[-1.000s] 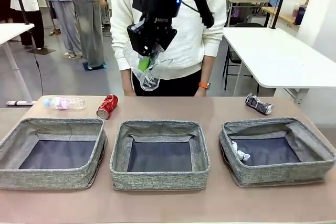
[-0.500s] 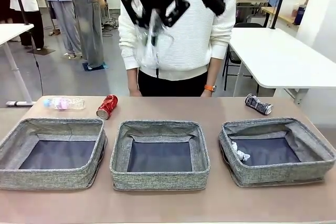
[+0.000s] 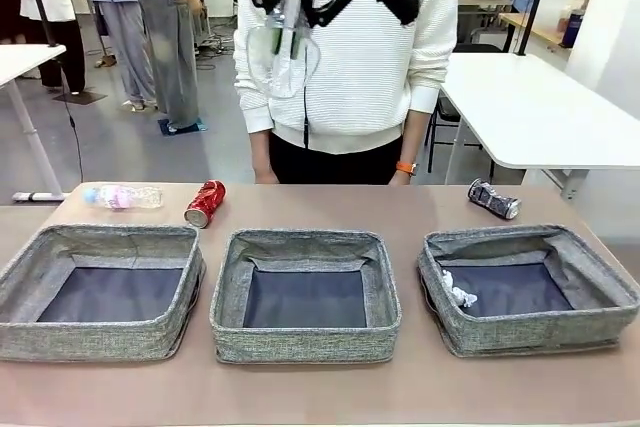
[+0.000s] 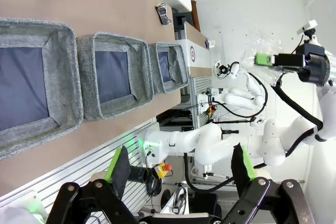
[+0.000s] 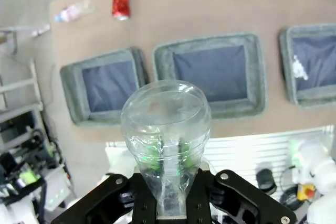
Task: Sort the waste into the appropriate baskets.
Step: Pick up the waste item pointed out by the person.
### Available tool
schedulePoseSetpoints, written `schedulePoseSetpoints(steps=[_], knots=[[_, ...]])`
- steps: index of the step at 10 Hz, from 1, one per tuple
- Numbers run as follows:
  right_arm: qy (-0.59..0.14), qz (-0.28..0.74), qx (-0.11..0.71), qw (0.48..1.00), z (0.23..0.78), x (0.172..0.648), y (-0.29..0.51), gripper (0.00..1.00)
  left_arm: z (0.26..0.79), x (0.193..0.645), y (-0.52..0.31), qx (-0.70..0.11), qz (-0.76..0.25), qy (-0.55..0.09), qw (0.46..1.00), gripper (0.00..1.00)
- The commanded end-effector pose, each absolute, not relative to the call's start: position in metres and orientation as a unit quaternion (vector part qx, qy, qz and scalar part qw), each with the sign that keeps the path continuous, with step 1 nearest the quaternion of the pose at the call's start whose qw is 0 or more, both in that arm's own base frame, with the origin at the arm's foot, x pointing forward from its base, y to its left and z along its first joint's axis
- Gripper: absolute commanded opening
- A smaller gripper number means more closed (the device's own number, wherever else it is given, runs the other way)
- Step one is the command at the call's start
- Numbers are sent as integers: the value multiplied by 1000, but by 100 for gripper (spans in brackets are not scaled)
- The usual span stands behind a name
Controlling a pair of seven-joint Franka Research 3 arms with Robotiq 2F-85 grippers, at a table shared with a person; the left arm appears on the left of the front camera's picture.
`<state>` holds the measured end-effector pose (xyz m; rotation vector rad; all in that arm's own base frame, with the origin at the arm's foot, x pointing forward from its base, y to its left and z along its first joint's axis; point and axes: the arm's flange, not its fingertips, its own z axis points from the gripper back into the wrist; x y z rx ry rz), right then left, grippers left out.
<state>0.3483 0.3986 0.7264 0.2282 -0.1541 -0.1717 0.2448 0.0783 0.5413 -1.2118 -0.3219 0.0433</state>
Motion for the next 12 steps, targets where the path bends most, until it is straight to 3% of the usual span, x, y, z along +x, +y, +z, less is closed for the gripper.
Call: schedulePoseSetpoints(steps=[1,6,12], knots=[[-81,-78,114,987,730,336,403,16,543,245,78,-573,13,-157,804,100],[-5,-19,73,997,733,350,375,16,543,245,78,-573,13,-157,804,100],[-19,-22,61,998,725,347,375,16,543,245,78,-573,13,-157,804,100]])
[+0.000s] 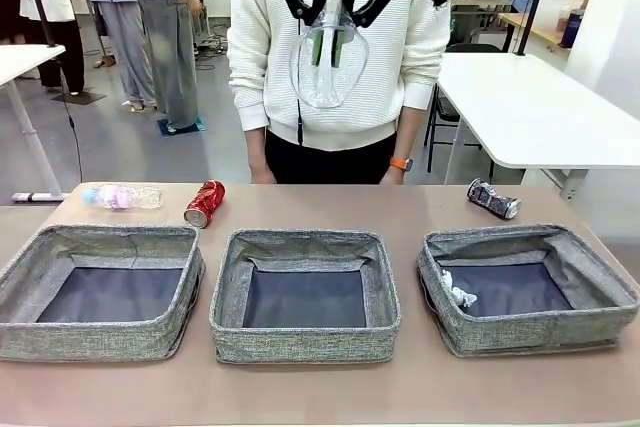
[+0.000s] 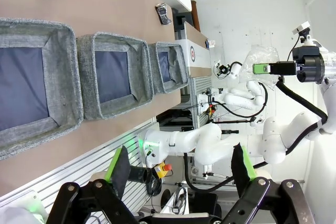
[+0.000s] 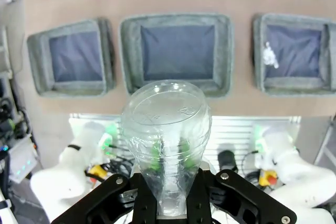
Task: Sort the waste into the appropriate baskets.
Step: Pick up the waste item pointed out by the person, then place the picked waste into the Fabric basket indicated by the person.
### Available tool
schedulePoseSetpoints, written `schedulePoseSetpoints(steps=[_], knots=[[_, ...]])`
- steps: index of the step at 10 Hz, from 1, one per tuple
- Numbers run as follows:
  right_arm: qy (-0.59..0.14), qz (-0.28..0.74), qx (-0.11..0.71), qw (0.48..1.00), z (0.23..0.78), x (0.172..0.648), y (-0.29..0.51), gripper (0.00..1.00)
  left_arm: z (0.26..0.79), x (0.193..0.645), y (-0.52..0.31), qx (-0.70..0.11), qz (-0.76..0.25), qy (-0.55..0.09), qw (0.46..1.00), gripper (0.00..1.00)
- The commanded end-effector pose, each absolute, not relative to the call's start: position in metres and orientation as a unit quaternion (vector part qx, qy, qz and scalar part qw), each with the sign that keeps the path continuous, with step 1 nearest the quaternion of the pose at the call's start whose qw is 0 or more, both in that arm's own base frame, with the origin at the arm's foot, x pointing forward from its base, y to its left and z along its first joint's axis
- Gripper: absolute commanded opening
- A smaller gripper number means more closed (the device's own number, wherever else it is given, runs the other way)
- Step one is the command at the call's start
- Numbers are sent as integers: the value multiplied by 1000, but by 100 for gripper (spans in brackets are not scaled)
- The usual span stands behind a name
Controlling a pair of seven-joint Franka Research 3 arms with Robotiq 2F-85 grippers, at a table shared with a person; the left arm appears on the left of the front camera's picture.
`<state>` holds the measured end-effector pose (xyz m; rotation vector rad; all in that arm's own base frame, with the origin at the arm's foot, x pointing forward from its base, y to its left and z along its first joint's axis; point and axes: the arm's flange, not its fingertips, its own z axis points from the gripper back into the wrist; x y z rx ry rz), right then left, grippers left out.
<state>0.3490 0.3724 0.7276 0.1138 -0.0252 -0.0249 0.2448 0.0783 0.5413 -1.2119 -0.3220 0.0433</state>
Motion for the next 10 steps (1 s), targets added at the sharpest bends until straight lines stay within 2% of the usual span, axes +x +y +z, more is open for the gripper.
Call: schedulePoseSetpoints(steps=[1,10], knots=[[-19,-22,61,998,725,347,375,16,543,245,78,-573,13,-157,804,100],[-19,-22,61,998,725,347,375,16,543,245,78,-573,13,-157,804,100]])
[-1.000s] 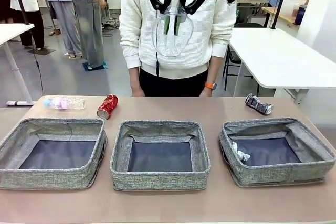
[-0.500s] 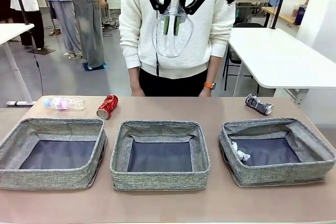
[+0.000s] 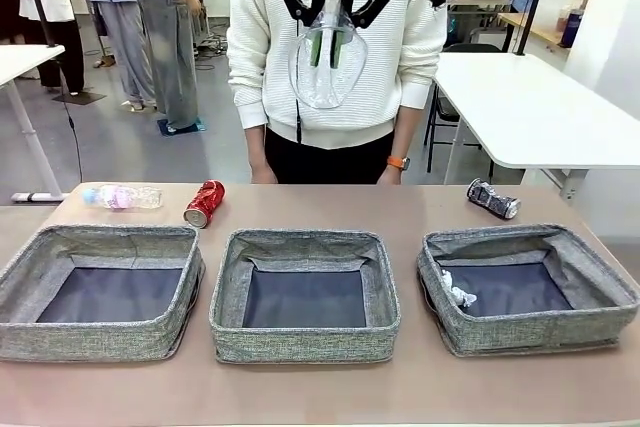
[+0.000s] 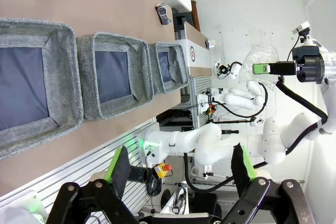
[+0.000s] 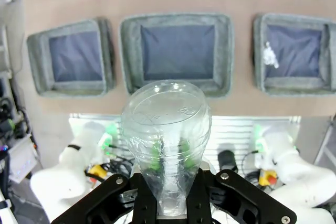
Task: Sort the waste into the appropriate baskets.
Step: Place the picked waste into the Fabric basket indicated by the person.
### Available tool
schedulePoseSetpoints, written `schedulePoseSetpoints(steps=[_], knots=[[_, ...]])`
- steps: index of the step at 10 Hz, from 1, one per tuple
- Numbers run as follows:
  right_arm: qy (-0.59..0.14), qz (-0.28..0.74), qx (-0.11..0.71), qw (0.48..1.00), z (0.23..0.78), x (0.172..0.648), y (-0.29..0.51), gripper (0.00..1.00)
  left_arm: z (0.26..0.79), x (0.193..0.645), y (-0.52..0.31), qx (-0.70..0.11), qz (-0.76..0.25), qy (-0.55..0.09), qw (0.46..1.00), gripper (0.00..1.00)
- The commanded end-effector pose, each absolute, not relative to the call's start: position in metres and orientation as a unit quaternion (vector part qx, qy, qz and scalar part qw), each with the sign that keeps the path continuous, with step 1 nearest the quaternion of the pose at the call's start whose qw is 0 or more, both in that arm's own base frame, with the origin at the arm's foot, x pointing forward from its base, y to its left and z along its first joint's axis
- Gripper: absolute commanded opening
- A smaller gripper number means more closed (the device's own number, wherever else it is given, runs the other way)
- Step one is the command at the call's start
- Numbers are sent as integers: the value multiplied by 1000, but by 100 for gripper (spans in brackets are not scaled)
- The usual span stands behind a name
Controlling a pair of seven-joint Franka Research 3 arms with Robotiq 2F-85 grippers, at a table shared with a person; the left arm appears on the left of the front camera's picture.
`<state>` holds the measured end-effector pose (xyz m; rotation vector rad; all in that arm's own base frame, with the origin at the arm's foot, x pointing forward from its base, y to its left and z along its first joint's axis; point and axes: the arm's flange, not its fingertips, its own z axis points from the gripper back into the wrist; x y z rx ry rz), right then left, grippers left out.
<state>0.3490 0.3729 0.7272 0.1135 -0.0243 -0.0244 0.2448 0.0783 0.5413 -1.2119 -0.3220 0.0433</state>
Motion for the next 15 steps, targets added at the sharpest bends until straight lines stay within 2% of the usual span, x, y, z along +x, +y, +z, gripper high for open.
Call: schedulePoseSetpoints(steps=[1,15], knots=[[-19,-22,61,998,725,347,375,16,543,245,78,-573,13,-157,804,100],[-12,-12,57,998,727,349,373,16,541,245,78,-567,20,-151,810,100]])
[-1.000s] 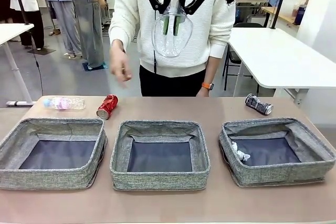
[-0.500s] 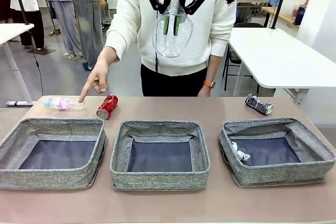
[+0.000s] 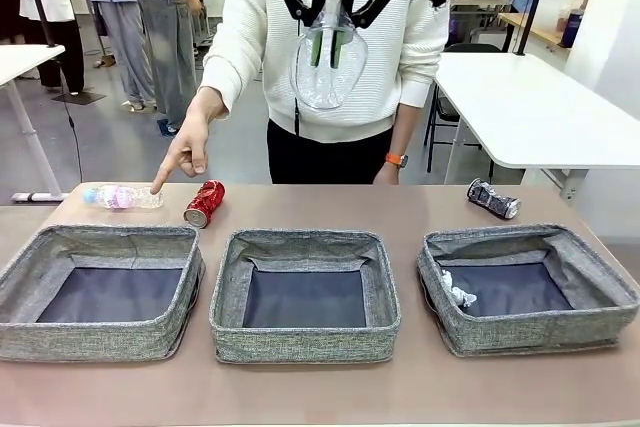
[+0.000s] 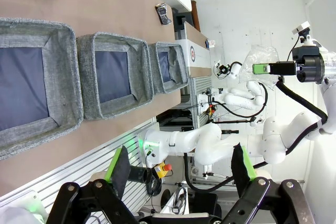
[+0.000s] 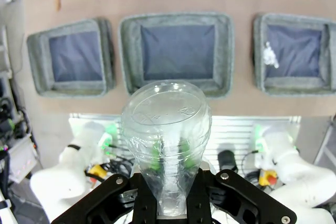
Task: Sort the waste into the appropriate baskets.
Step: Place the picked waste into the Fabric basket indicated by the person.
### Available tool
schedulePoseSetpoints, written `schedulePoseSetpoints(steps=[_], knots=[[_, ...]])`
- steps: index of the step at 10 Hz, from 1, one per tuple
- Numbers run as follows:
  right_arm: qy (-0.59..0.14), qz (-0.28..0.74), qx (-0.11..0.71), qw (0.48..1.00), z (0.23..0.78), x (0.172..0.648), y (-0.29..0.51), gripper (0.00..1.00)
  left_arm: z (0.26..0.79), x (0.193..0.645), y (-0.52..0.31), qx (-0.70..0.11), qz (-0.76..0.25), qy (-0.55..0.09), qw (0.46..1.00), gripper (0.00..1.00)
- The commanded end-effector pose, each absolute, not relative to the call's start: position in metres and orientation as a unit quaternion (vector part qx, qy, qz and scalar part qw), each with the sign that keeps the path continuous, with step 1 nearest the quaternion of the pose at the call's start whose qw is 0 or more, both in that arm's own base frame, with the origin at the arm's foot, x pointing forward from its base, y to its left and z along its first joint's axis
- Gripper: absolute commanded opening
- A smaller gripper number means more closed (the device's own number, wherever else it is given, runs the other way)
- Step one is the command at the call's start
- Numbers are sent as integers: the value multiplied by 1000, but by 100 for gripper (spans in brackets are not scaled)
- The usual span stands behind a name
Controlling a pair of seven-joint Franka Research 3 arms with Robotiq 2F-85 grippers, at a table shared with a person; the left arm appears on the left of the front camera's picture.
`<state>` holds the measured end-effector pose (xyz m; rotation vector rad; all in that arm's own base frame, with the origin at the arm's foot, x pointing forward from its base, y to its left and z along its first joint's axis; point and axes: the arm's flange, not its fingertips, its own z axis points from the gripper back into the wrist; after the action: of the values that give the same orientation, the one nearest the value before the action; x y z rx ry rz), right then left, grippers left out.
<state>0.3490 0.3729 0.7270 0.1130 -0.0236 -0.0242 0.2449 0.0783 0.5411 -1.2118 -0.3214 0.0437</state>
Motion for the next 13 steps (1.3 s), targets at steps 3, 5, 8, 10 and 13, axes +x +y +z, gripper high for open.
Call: schedulePoseSetpoints(steps=[3,5,8,10,13], knots=[[33,256,85,962,639,424,479,16,529,226,153,-495,56,-129,857,100],[43,393,136,908,570,421,569,16,526,203,223,-493,108,-193,841,100],[47,369,129,919,524,399,578,16,520,208,191,-488,105,-153,853,100],[60,400,121,907,510,383,607,16,520,208,191,-488,105,-153,853,100],[-16,490,278,826,487,386,627,16,520,208,191,-488,105,-153,853,100]])
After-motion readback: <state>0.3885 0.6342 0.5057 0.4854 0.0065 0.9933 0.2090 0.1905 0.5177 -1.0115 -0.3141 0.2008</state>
